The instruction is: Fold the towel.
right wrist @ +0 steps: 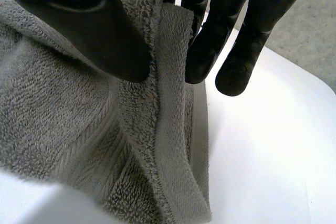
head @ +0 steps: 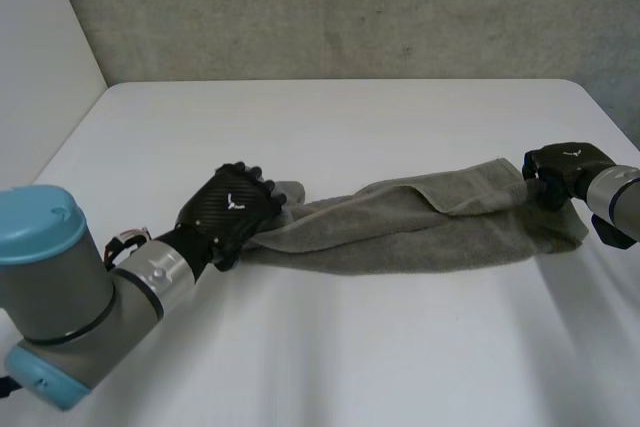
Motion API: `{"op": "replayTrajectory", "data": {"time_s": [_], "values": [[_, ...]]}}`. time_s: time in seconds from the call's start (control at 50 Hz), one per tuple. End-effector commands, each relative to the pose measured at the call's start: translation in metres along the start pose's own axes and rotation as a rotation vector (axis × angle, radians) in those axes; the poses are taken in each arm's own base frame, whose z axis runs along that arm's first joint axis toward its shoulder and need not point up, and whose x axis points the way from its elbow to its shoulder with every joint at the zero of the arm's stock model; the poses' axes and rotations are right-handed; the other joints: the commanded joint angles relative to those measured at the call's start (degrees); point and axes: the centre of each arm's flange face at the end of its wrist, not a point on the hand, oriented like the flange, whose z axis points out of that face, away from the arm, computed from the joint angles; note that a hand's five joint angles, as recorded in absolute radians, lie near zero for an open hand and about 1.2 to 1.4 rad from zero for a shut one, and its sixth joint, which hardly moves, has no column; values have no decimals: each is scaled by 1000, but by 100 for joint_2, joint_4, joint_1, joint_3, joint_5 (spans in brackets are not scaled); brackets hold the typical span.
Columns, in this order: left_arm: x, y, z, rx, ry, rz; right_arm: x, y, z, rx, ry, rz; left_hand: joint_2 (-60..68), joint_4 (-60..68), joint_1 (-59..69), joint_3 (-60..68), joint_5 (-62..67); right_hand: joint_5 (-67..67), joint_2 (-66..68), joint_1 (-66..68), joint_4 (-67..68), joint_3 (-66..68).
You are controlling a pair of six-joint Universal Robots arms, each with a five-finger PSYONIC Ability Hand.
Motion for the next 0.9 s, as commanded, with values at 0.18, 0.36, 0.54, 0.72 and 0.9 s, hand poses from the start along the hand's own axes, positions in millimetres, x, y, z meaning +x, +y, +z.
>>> {"op": "replayTrajectory", "data": {"time_s": [0.18, 0.36, 0.54, 0.72, 0.9], "values": [[16, 11, 5, -25, 50, -17, -4, 8, 5, -23, -12, 3, 946, 954, 903, 937, -90, 444, 442, 483, 306, 363], [8, 20, 35, 5, 16, 3, -6, 12, 6, -33, -19, 4, 273, 282, 230, 265, -762, 444, 442, 483, 306, 363], [-7, 24, 57, 20, -76, 25, -7, 16, 7, -43, -22, -9, 273, 282, 230, 265, -762, 444, 442, 483, 306, 363], [-11, 24, 65, 53, -106, 33, -8, 20, 10, -52, -28, -12, 290, 298, 247, 281, -746, 444, 442, 483, 306, 363], [-19, 17, 71, 122, -161, 46, -11, 24, 11, -66, -37, -23, 290, 298, 247, 281, -746, 444, 442, 483, 306, 363]]}}
